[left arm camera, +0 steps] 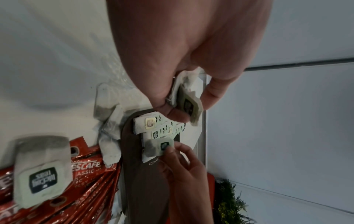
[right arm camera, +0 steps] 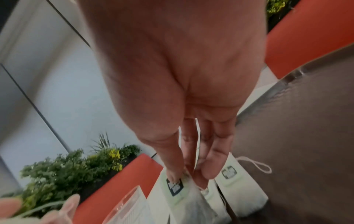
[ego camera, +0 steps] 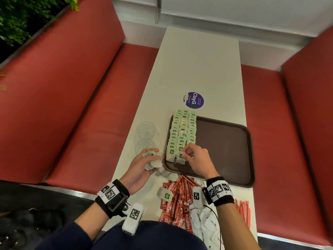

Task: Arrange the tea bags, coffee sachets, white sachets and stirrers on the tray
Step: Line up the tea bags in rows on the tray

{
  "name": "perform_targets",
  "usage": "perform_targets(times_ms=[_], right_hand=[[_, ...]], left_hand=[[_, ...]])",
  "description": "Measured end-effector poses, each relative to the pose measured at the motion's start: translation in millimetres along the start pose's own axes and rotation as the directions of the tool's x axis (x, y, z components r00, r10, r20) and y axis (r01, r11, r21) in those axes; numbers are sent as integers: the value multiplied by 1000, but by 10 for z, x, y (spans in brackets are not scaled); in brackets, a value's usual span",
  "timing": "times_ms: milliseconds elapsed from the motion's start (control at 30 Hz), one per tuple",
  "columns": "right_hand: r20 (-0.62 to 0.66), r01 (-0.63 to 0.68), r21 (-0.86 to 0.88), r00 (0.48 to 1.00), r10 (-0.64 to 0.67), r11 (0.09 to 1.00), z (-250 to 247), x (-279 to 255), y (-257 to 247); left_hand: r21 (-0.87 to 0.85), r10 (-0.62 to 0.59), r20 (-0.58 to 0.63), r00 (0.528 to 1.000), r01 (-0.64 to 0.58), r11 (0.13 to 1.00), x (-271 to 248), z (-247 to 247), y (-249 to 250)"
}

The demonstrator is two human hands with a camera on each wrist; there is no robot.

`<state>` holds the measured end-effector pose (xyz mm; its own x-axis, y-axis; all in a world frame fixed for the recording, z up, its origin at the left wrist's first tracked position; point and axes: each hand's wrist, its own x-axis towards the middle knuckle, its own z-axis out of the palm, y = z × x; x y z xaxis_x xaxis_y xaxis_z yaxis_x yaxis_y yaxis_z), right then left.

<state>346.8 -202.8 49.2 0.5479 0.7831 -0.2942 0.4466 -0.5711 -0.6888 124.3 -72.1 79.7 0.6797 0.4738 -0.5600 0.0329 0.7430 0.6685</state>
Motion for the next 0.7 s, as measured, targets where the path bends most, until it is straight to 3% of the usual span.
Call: perform_targets(times_ms=[167,500,600,700], right_hand=[[11,7,-77,1000,-6,997,218,154,59],[-186,-36,-211,983,-4,977,256,158,-32],[-167,139,-51,975,-145,989,160,33,-222],[-17,317,99,948,-317,943,13,-197,-472]], left_hand=[[28,1,-1,1000,-1,1000,-6,-41,-16],[68,41,39,998,-44,997,-52,44,17],[56,54,38,998,-56,997,-56,70,38],[19,51,38,998,-52,998,-35,87,54]])
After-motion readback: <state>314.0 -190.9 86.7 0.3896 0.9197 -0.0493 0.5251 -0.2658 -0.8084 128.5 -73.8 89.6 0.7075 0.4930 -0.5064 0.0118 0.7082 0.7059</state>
